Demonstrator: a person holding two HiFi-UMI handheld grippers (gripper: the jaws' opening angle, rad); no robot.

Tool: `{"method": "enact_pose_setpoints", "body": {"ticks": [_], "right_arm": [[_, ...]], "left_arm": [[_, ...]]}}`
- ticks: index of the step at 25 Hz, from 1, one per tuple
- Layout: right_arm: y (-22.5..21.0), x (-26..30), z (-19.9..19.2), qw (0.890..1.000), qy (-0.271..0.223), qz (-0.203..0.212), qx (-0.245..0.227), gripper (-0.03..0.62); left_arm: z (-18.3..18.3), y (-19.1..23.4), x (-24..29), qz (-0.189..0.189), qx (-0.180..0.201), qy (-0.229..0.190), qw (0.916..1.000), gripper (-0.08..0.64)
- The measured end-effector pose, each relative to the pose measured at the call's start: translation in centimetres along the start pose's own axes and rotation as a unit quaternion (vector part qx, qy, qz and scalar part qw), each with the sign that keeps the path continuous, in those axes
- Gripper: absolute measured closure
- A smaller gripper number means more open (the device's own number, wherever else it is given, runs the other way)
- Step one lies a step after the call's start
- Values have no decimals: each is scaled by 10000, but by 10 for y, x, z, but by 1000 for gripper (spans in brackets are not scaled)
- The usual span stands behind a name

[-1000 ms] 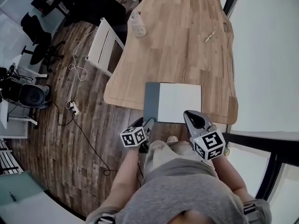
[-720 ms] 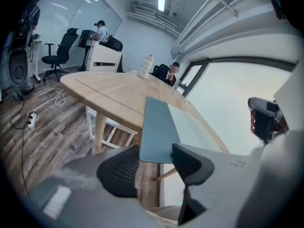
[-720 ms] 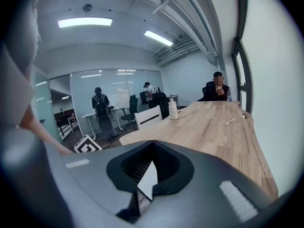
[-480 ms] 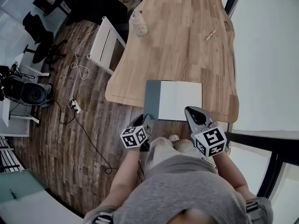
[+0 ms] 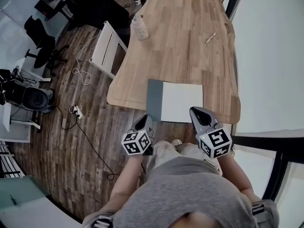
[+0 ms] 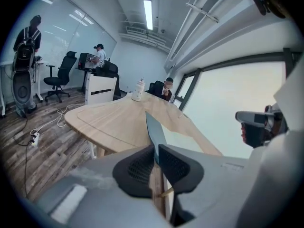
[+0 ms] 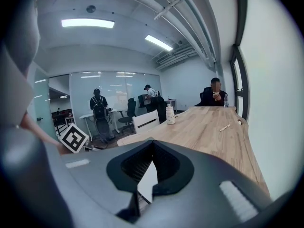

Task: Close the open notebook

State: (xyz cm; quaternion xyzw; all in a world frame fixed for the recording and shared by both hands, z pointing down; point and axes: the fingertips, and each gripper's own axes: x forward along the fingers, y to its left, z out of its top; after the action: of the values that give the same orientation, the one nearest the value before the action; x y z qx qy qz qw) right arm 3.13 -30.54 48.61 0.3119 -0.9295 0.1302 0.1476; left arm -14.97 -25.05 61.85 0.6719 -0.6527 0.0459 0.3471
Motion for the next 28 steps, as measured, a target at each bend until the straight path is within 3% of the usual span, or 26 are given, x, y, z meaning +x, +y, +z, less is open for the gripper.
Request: {"method": "enact_pose_setpoints", "body": {"ticks": [7,16,28], "right_arm": [[-13,-19,-3,9995,-83,-280,97,591],[-24,-42,-10,9977,-210,-614,184,591],[-41,-80,-19,9918,-328,-1170,406,591]], "left_arm": [[26,-43,-8,-531,449,-243,9973,532],[34,-97,-7,-1304,982,-275,9862,541],[23,-152,4,-1993,1263,-72,9717,543]]}}
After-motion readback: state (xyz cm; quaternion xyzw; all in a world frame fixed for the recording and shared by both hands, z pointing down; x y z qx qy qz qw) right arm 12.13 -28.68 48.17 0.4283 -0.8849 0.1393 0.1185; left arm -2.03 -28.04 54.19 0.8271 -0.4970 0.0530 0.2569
